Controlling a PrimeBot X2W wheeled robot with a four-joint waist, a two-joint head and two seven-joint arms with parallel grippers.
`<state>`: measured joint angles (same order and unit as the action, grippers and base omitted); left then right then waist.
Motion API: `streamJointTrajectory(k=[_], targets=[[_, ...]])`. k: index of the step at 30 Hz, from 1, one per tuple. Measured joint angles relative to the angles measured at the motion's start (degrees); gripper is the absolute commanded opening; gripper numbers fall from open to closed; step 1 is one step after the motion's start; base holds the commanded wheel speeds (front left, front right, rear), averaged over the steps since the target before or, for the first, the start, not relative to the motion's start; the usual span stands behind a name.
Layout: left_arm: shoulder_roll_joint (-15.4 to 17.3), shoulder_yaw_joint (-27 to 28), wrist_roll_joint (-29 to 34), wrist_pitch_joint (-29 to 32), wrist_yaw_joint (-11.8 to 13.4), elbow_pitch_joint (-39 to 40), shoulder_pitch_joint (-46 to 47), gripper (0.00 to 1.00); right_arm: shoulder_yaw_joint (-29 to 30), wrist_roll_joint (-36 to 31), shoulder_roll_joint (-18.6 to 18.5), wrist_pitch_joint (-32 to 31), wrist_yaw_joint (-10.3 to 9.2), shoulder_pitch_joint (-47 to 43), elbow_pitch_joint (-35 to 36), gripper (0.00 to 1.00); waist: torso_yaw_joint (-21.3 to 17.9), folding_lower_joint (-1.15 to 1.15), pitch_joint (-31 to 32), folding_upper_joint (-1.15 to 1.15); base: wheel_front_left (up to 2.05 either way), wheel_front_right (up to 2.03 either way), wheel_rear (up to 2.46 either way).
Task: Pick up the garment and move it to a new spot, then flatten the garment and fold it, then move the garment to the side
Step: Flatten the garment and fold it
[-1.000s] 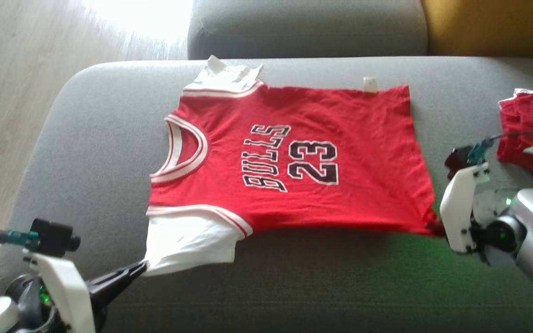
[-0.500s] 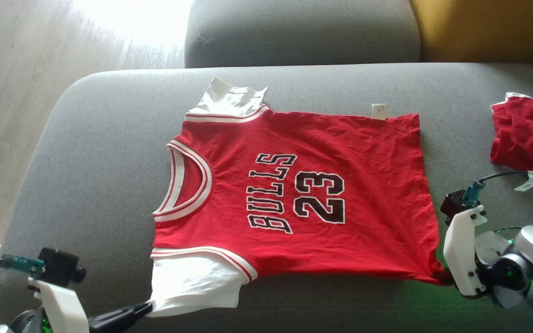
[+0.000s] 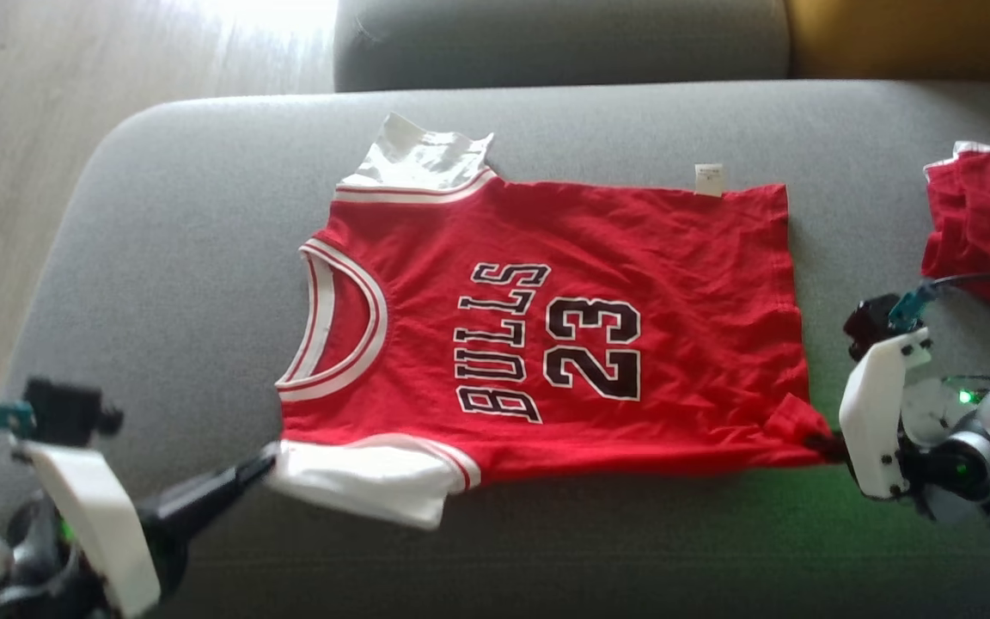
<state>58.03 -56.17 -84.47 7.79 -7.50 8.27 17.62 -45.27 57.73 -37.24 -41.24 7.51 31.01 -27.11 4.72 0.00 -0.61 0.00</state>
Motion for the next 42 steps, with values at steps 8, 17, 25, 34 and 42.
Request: streamJointTrajectory(k=[8, 17, 25, 34, 42], targets=[[-2.1, 3.2, -1.4, -2.1, 0.0, -1.0, 4.1, 0.0, 4.3, -3.1, 2.6, 1.9, 0.0, 0.3, -0.8, 0.0, -0.8, 0.0, -2.4, 0.0, 0.0, 0.0, 0.0], [-7.3, 4.9, -0.6, -3.4, 0.0, -6.9, 9.9, 0.0, 8.0, -4.9, 7.0, 3.5, 0.0, 5.1, -3.7, 0.0, -2.2, 0.0, -6.1, 0.0, 0.0, 0.0, 0.0], [-10.7, 4.6, 3.1, -3.3, 2.1, -13.2, 14.5, 0.0, 8.4, -7.0, 9.0, 5.7, 0.0, 8.2, -7.5, 0.0, -2.9, 0.0, -8.7, 0.0, 0.0, 0.0, 0.0], [-14.2, 4.7, 4.9, -4.4, 4.6, -18.9, 16.9, 0.0, 8.0, -7.8, 10.2, 9.1, 0.0, 9.6, -11.0, 0.0, -3.1, 0.0, -9.9, 0.0, 0.0, 0.0, 0.0], [-16.7, 4.9, 6.8, -6.4, 5.6, -22.1, 18.8, 0.0, 7.2, -7.8, 10.3, 11.1, 0.0, 11.5, -12.5, 0.0, -3.1, 0.0, -10.9, 0.0, 0.0, 0.0, 0.0]])
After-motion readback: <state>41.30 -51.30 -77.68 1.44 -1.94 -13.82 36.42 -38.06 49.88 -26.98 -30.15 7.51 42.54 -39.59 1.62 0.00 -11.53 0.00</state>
